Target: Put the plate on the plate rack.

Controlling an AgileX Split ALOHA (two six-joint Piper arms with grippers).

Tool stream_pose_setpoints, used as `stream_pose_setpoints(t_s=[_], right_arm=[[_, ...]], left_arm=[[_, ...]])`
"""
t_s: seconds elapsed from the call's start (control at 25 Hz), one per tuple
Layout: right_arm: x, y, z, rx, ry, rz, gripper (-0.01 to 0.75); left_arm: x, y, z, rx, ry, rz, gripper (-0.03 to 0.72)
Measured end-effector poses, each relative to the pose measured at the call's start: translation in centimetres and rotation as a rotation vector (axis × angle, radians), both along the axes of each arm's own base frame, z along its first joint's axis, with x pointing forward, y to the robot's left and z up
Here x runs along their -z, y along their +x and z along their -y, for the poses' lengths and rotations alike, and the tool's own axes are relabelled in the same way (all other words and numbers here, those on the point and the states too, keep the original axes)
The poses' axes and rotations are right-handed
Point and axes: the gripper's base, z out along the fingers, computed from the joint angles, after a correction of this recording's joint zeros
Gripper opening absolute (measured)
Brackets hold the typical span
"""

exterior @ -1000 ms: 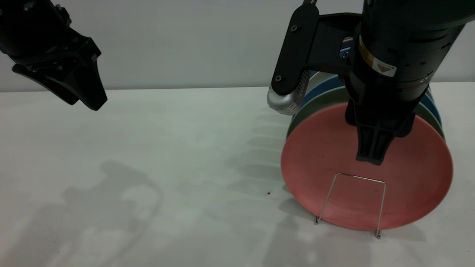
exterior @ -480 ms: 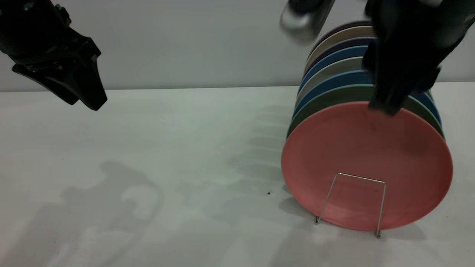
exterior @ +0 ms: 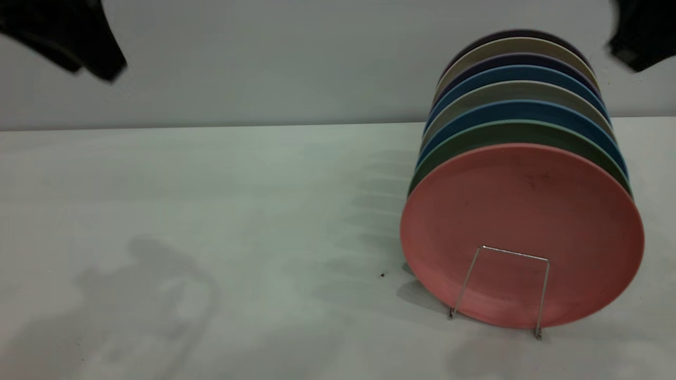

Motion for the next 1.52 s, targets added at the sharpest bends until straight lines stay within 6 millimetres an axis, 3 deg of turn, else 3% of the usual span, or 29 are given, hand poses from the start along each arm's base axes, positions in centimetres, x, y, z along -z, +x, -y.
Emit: stream_pose_setpoints(t_s=[0.24, 0.44, 0.72, 1.04, 1.16, 1.28, 1.52], right_arm=[[-2.5, -1.6, 2.8, 0.042, 0.140, -0.002, 0.390], [-4.2, -4.0, 3.8, -0.019, 0.243, -0.032, 0.370], [-6.3, -8.5, 5.1, -0.117, 0.359, -0.065, 0.306], [-8.1, -14.6, 8.2, -0.166, 0.439, -0.052, 0.297], [-8.4, -16.7, 9.3, -0.184, 0.475, -0.036, 0.297], [-8.2, -18.4, 10.3, -0.196, 0.508, 0.005, 0.297], [-4.5, -19.8, 11.1, -0.183, 0.510, -0.017, 0.297]], left_arm=[[-3.9, -3.0, -0.5, 0.012, -0.019, 0.081, 0.454], [-6.7, -5.9, -1.1, 0.026, -0.031, 0.132, 0.454], [-10.1, -11.1, -2.0, 0.040, -0.050, 0.191, 0.454], [-13.0, -18.4, -3.4, 0.024, -0.091, 0.265, 0.454], [-13.3, -21.0, -3.9, 0.021, -0.105, 0.301, 0.454], [-11.9, -23.1, -4.3, 0.010, -0.116, 0.307, 0.454], [-7.7, -26.4, -5.0, -0.003, -0.122, 0.288, 0.454]])
